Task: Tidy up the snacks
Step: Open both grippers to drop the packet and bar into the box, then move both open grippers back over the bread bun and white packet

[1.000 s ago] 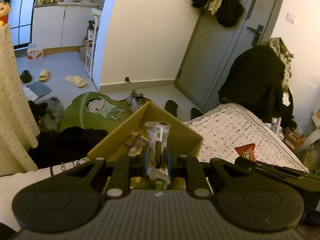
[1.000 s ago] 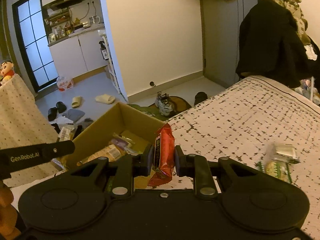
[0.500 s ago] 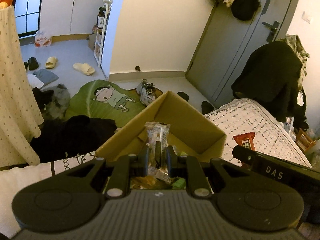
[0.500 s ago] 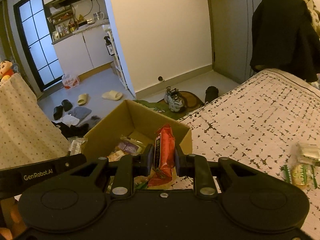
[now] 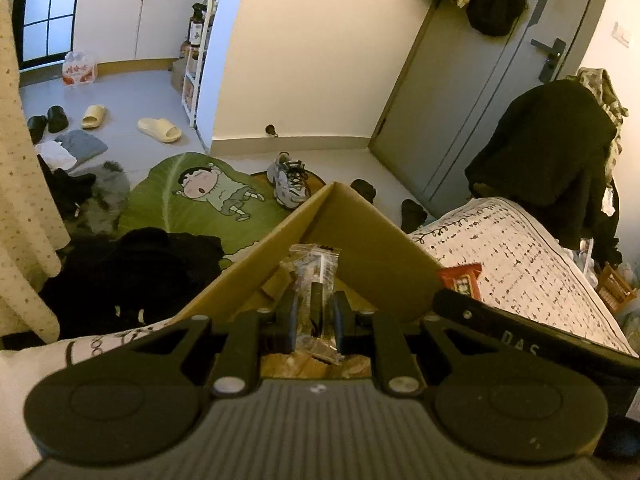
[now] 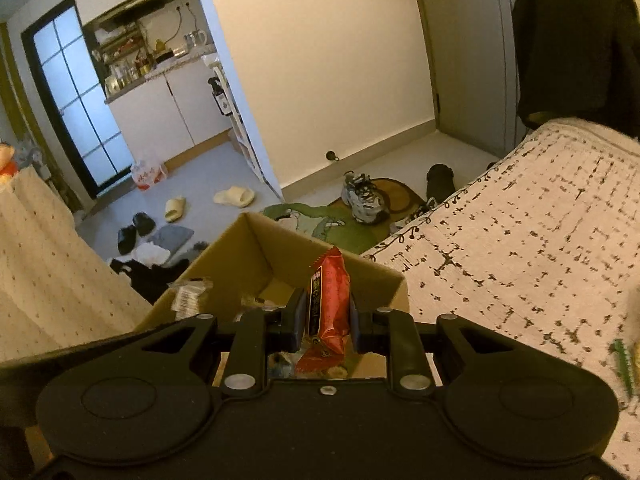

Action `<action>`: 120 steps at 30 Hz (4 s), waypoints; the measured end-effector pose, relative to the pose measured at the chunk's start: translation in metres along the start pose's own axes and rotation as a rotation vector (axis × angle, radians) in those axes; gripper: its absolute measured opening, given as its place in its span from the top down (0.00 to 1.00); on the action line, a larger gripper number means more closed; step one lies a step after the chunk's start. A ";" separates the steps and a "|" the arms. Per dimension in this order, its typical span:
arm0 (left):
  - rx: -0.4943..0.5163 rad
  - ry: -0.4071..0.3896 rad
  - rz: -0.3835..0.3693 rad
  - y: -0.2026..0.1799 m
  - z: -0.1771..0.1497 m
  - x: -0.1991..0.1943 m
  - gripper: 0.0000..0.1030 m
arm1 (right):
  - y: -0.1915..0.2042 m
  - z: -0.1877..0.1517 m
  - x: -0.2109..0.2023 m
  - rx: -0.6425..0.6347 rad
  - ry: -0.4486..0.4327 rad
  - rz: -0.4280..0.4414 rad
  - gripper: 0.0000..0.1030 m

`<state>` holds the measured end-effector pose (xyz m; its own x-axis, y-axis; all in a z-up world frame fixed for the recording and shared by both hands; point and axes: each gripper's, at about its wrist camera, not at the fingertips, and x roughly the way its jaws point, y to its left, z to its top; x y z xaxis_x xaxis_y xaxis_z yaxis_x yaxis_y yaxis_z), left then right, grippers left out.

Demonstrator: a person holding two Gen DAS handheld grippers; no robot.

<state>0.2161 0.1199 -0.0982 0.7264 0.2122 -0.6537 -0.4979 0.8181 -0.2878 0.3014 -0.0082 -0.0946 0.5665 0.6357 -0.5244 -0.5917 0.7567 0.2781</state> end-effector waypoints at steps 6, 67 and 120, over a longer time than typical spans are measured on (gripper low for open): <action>0.016 0.006 0.002 -0.007 0.001 0.017 0.85 | -0.008 0.001 0.001 0.040 -0.001 0.033 0.76; -0.010 0.011 0.006 -0.008 -0.023 -0.112 0.00 | -0.017 -0.039 -0.162 -0.055 -0.021 -0.230 0.00; 0.112 0.076 -0.208 -0.123 -0.072 -0.062 0.11 | -0.172 -0.042 -0.164 0.228 0.030 -0.281 0.10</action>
<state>0.1984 -0.0326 -0.0726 0.7676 -0.0044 -0.6409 -0.2827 0.8952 -0.3447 0.2857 -0.2492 -0.0902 0.6697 0.3960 -0.6282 -0.2705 0.9179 0.2903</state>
